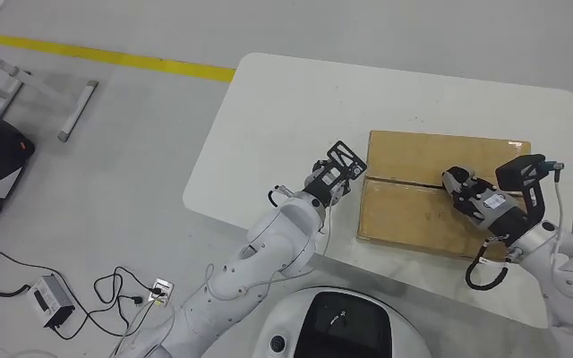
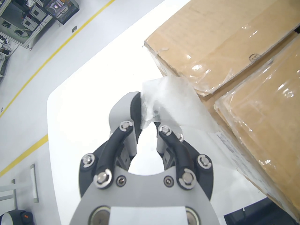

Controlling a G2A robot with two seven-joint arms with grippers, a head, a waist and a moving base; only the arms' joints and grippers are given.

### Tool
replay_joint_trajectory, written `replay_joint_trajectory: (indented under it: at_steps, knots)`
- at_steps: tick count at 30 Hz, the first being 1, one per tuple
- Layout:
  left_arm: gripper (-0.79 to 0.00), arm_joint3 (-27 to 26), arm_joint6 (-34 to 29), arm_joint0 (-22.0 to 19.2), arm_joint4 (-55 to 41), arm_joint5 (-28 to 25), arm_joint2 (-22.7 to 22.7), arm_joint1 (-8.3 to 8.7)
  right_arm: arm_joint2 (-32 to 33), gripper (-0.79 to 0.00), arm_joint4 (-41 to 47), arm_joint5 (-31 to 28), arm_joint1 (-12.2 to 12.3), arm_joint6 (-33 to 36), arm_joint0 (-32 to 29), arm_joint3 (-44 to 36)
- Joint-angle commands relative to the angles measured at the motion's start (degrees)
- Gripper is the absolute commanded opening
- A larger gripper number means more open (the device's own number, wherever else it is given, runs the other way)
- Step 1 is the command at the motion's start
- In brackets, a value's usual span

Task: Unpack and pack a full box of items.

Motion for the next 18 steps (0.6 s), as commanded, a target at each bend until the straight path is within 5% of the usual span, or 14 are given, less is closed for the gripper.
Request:
replay_joint_trajectory:
  at_steps: [1,3,4,18]
  knots:
    - [-0.403,0.1,0.3,-0.6,0.0,-0.2,0.2,-0.18,0.0,-0.785,-0.1,0.0,0.0,0.0,0.0,0.0]
    - [-0.142,0.3,0.7,-1.0,0.1,-0.2,0.4,-0.36,0.2,-0.785,-0.1,0.0,0.0,0.2,0.1,0.1]
    - [-0.086,0.4,0.7,-1.3,0.1,-0.2,0.3,-0.44,0.4,-0.785,-0.1,0.0,0.1,0.2,0.2,0.0]
    - [-0.068,3.3,1.2,-4.5,-0.7,0.8,0.9,-1.84,2.2,-0.785,0.6,0.4,0.4,-0.2,-0.5,-1.0]
